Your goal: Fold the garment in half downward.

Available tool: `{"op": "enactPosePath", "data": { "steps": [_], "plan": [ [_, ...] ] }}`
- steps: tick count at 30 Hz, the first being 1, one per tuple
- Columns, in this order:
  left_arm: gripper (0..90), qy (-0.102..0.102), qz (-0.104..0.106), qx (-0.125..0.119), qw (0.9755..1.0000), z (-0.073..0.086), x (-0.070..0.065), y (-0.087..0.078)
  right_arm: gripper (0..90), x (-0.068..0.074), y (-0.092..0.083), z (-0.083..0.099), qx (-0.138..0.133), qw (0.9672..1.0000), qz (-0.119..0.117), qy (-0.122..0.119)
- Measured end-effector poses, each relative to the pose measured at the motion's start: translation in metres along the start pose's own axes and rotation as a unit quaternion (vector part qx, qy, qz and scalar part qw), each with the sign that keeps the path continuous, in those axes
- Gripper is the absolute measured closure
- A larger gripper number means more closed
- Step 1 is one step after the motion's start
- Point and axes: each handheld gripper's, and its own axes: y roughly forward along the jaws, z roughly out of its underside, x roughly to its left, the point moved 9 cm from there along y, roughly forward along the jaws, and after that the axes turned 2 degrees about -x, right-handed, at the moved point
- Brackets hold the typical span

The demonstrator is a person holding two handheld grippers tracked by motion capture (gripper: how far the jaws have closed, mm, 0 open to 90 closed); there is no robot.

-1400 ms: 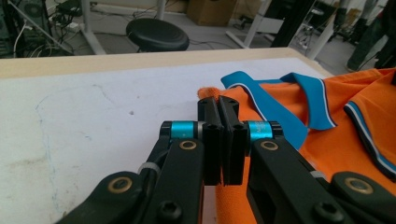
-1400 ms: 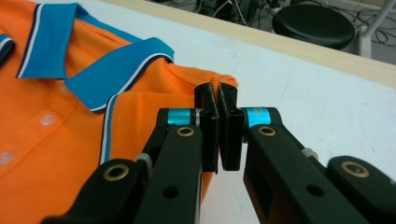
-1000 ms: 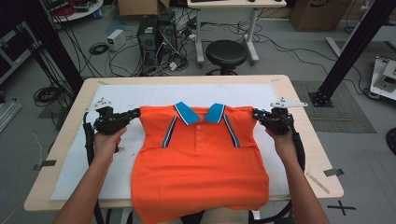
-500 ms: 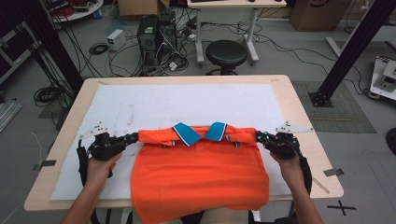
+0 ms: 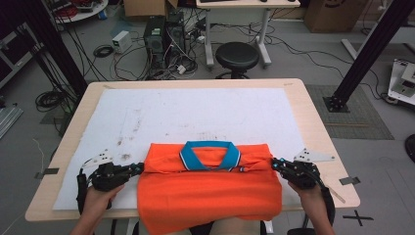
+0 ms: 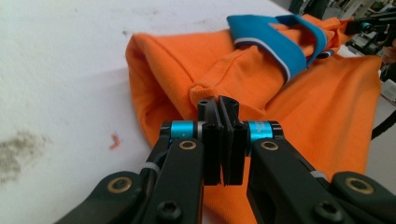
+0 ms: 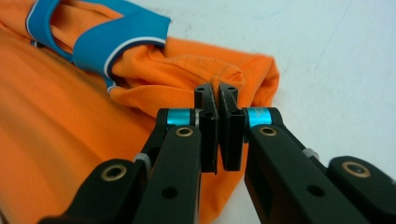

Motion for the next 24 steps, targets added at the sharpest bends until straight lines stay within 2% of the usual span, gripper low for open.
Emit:
{"op": "enactPosePath", "data": {
  "steps": [2,4,5,7,8,9,10,12,15,17,18,21,22,24],
  "plan": [
    [87.5,-0.004,0.002,0.001,1.0000,0.001,0.002,0.000,86.3,0.000,0.004,0.008,0.021,0.9998,-0.005,0.005],
    [86.2,-0.001,0.002,-0.008,1.0000,-0.004,0.002,0.001,84.0,0.000,0.006,0.010,0.027,0.9996,-0.007,0.008],
    [74.6,-0.003,0.000,-0.014,0.9999,-0.009,0.003,0.001,78.3,-0.001,0.007,0.011,0.031,0.9995,-0.006,0.010],
    [60.7,-0.001,-0.010,-0.028,0.9996,-0.018,0.007,0.002,71.4,-0.002,0.007,0.007,0.023,0.9996,-0.007,0.018],
    [50.4,0.001,-0.015,-0.036,0.9992,-0.024,0.009,0.003,62.4,-0.004,0.005,-0.001,0.006,0.9996,-0.005,0.026],
    [50.4,0.001,-0.019,-0.041,0.9990,-0.030,0.012,0.005,62.4,-0.004,0.005,-0.001,0.006,0.9996,-0.005,0.026],
    [46.8,0.002,-0.025,-0.044,0.9987,-0.037,0.017,0.009,59.4,-0.006,0.005,-0.006,-0.001,0.9996,0.001,0.027],
    [43.8,-0.001,-0.035,-0.047,0.9983,-0.046,0.023,0.014,55.3,-0.011,0.009,-0.023,-0.015,0.9994,0.010,0.031],
    [43.7,-0.005,-0.050,-0.037,0.9981,-0.055,0.033,0.026,55.2,-0.014,0.015,-0.032,-0.013,0.9995,0.019,0.022],
    [43.7,-0.006,-0.054,-0.024,0.9982,-0.058,0.039,0.034,54.1,-0.023,0.030,-0.037,0.008,0.9993,0.034,0.013],
    [43.7,-0.010,-0.057,-0.012,0.9982,-0.057,0.042,0.039,54.1,-0.023,0.030,-0.037,0.008,0.9993,0.034,0.013],
    [43.7,-0.015,-0.061,0.019,0.9978,-0.052,0.049,0.054,51.6,-0.031,0.047,-0.035,0.035,0.9986,0.038,0.014],
    [43.8,-0.018,-0.061,0.032,0.9974,-0.049,0.051,0.059,50.7,-0.035,0.059,-0.031,0.057,0.9975,0.035,0.022],
    [43.9,-0.021,-0.062,0.047,0.9967,-0.045,0.054,0.065,50.6,-0.035,0.062,-0.029,0.066,0.9970,0.034,0.021]
  ]
}}
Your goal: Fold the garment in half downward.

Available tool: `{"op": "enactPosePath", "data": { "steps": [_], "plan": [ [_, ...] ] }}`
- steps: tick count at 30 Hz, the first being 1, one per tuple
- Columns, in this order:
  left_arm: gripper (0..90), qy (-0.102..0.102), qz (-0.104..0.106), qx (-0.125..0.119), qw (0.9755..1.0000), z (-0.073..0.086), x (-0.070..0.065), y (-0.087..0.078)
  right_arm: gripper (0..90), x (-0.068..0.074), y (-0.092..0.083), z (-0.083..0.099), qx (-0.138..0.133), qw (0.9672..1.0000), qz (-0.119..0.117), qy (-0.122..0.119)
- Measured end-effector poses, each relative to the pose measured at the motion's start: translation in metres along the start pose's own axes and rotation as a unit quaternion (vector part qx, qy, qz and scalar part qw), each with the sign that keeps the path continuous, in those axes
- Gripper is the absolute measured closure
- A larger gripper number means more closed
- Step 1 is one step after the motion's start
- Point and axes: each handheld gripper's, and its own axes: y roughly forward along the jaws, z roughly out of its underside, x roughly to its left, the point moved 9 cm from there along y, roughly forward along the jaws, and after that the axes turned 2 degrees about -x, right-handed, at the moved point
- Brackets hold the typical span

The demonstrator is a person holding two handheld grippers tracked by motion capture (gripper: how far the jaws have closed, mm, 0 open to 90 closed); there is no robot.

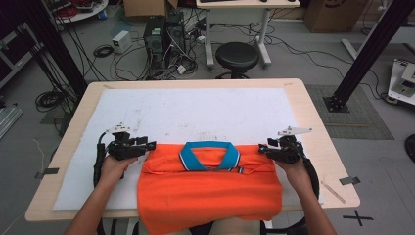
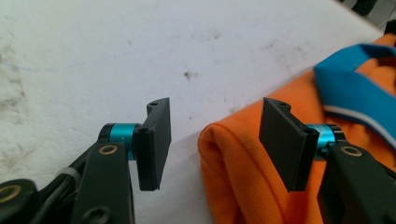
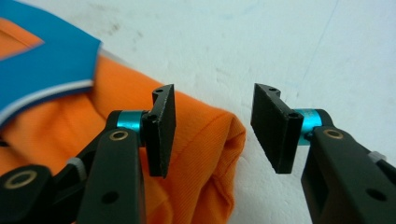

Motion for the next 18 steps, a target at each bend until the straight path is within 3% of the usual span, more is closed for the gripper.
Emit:
{"op": "enactPosePath", "data": {
  "steps": [3,4,5,6,9,14,18],
  "plan": [
    [47.6,-0.006,0.005,0.025,0.9997,0.008,0.001,0.007,53.4,-0.001,0.009,0.006,0.027,0.9996,-0.007,0.003],
    [51.6,-0.003,0.008,0.038,0.9992,0.011,0.001,0.008,55.0,-0.002,0.011,0.008,0.034,0.9994,-0.009,0.002],
    [67.0,-0.001,0.011,0.044,0.9990,0.013,0.000,0.009,62.4,-0.003,0.013,0.010,0.043,0.9989,-0.016,0.005],
    [67.0,0.004,0.009,0.047,0.9988,0.015,-0.001,0.010,62.4,-0.003,0.013,0.010,0.043,0.9989,-0.016,0.005],
    [78.0,0.008,0.000,0.044,0.9990,0.012,-0.002,0.010,82.1,-0.003,0.011,0.009,0.041,0.9987,-0.032,0.006],
    [79.4,-0.007,-0.011,0.008,0.9999,-0.002,0.002,0.012,84.3,-0.007,0.012,0.001,0.025,0.9995,-0.013,-0.010],
    [79.4,-0.027,-0.014,0.000,0.9995,-0.014,0.009,0.016,84.5,-0.017,0.016,-0.014,0.003,0.9998,0.016,-0.012]
  ]
}}
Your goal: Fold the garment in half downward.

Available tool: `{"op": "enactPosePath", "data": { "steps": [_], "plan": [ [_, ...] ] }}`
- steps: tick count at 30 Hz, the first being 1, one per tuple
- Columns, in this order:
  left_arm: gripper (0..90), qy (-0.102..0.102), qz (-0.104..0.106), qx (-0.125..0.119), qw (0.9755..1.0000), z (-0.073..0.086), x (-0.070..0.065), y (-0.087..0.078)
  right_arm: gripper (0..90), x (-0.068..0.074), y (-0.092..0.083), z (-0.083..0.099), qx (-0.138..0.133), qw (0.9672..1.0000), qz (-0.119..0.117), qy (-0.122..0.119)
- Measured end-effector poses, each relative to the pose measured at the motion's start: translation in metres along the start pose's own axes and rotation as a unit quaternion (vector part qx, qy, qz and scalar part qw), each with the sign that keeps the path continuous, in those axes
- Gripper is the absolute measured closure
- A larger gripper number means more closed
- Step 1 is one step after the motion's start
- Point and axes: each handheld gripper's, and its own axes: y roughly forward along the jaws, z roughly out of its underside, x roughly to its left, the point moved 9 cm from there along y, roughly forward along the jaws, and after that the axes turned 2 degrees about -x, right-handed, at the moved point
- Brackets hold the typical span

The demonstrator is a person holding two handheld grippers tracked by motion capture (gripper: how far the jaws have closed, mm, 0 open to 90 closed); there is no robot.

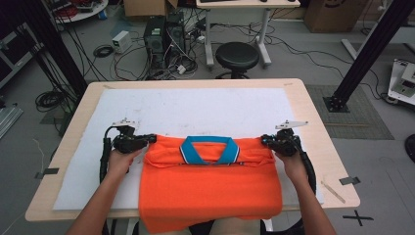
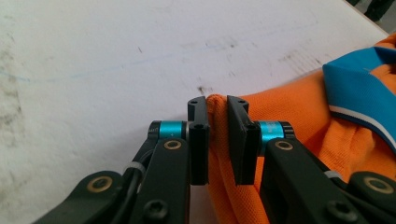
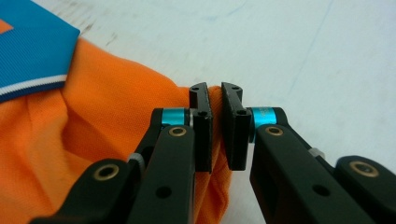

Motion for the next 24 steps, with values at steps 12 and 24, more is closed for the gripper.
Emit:
{"op": "enactPosePath", "data": {
  "steps": [12,24],
  "plan": [
    [79.4,-0.014,-0.010,-0.017,0.9997,-0.027,0.014,0.023,84.5,-0.022,0.018,-0.021,-0.003,0.9994,0.034,0.010],
    [52.8,-0.028,-0.014,-0.046,0.9984,-0.028,0.024,0.021,68.8,-0.027,0.029,-0.027,-0.003,0.9985,0.049,0.022]
  ]
}}
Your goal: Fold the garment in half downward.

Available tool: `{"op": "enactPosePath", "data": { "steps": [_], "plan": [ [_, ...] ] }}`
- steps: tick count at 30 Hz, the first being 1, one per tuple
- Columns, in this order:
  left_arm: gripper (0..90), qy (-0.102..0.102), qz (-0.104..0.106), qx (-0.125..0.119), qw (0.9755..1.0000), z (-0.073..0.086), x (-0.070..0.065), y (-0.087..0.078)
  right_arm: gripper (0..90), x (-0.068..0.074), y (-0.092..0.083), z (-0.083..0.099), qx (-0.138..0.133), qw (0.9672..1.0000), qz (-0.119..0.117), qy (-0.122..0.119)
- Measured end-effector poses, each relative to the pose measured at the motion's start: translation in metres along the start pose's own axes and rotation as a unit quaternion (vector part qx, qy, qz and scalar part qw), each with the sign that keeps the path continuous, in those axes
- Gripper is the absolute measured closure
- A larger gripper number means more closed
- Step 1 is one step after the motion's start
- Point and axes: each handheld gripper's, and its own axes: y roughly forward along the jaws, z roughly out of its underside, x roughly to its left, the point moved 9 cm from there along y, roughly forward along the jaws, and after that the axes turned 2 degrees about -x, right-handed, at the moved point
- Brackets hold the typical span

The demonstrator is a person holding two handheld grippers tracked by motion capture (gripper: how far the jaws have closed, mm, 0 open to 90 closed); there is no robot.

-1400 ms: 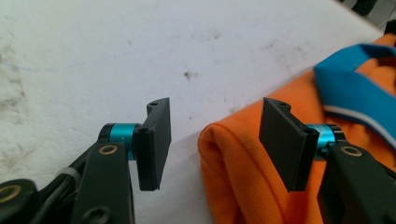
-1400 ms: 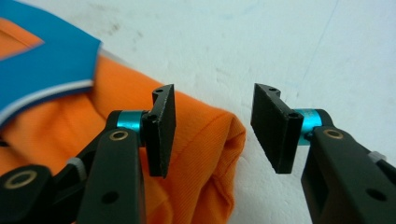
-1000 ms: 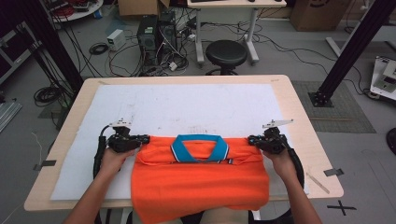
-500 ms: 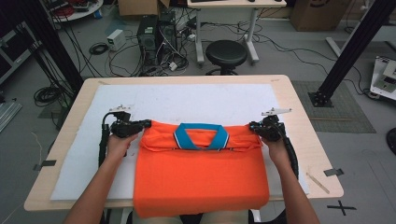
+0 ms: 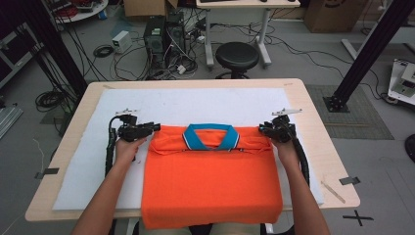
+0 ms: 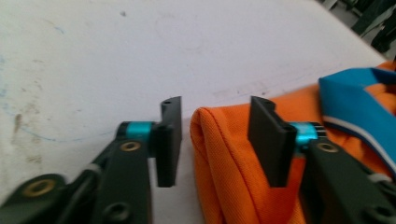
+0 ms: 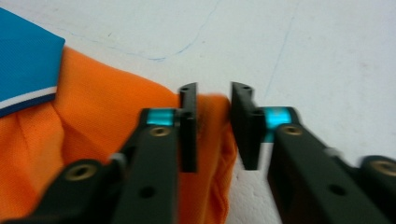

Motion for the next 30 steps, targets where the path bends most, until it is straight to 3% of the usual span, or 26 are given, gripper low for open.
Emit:
{"op": "enactPosePath", "data": {
  "steps": [2,5,12,15,17,20,21,26,30],
  "plan": [
    [47.5,0.015,0.009,-0.019,0.9997,-0.002,-0.005,-0.008,61.2,0.002,-0.007,-0.003,-0.014,0.9999,-0.002,0.004],
    [45.4,0.033,0.025,-0.030,0.9987,0.001,-0.013,-0.018,59.3,0.005,-0.019,-0.006,-0.031,0.9995,-0.009,0.004],
    [45.4,0.063,0.058,-0.021,0.9961,0.020,-0.036,-0.032,57.7,0.028,-0.040,0.006,-0.035,0.9984,-0.037,-0.025],
    [45.3,0.078,0.063,-0.005,0.9950,0.030,-0.043,-0.033,57.6,0.038,-0.044,0.013,-0.031,0.9978,-0.047,-0.036],
    [45.7,0.086,0.062,0.008,0.9943,0.036,-0.046,-0.031,58.1,0.041,-0.043,0.017,-0.022,0.9975,-0.040,-0.053],
    [54.0,0.101,0.049,0.031,0.9933,0.043,-0.046,-0.027,61.9,0.042,-0.041,0.022,-0.007,0.9975,-0.033,-0.061],
    [59.4,0.104,0.046,0.034,0.9929,0.044,-0.046,-0.027,61.8,0.044,-0.042,0.022,-0.012,0.9974,-0.043,-0.057],
    [72.0,0.119,0.040,0.038,0.9913,0.048,-0.048,-0.027,61.5,0.050,-0.052,0.017,-0.036,0.9961,-0.053,-0.060],
    [78.9,0.128,0.037,0.034,0.9905,0.050,-0.050,-0.028,62.2,0.056,-0.056,0.019,-0.030,0.9949,-0.067,-0.069]
  ]
}}
